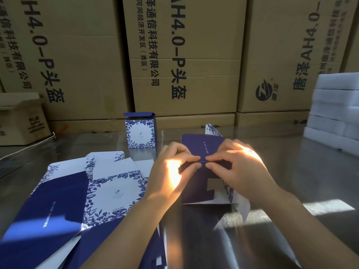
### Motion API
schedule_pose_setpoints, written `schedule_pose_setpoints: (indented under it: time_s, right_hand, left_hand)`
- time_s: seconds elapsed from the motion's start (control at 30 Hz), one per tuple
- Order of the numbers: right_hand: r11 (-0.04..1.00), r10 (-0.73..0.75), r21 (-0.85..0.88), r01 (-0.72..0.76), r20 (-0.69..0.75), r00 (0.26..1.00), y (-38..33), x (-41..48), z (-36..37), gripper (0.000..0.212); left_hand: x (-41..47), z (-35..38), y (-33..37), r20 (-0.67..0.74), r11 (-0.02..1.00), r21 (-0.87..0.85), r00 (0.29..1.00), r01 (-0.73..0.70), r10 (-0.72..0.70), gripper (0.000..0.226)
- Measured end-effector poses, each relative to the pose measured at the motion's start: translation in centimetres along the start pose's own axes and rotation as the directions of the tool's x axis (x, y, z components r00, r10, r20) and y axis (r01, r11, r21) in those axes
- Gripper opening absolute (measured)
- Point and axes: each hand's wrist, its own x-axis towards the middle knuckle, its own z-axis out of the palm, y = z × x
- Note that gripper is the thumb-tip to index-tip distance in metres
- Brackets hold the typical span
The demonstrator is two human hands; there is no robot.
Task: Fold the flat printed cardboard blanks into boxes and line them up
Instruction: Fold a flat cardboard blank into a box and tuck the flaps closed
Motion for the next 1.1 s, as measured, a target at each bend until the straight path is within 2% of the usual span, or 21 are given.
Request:
schedule_pose_setpoints:
  time_s: [0.3, 0.47, 0.8, 1.0, 1.1]
  right_hand:
    - [0.999, -0.006, 0.043, 0.008, -0.035, 0.999, -0.3, -0.2, 0.0, 0.009]
    - [0.998, -0.061, -0.033, 0.06, -0.035, 0.998, -0.2, -0.2, -0.4, 0.014]
    - [0.995, -0.083, -0.062, 0.077, -0.085, 0.993, -0.2, -0.1, -0.2, 0.013]
    - [1.0, 0.027, -0.001, -0.027, 0.01, 1.0, 1.2, 0.0, -0.4, 0.01]
    - [0.996, 0.081, 0.034, -0.082, 0.033, 0.996, 1.6, -0.1, -0.4, 0.012]
  left_hand:
    - [-0.5, 0.5, 0.7, -0.008, 0.998, -0.056, 1.0, 0.014, -0.015, 0.015]
    - [-0.3, 0.4, 0.9, -0.021, 0.999, -0.046, 1.0, 0.011, -0.012, 0.014]
    - [-0.4, 0.6, 1.0, -0.031, 0.998, -0.063, 0.999, 0.03, -0.032, 0.012]
    - [0.1, -0.1, 0.4, 0.024, 0.999, -0.017, 0.999, 0.04, -0.04, 0.014]
    - [0.2, -0.6, 0.3, 0.011, 0.992, -0.074, 0.995, 0.102, -0.102, 0.014]
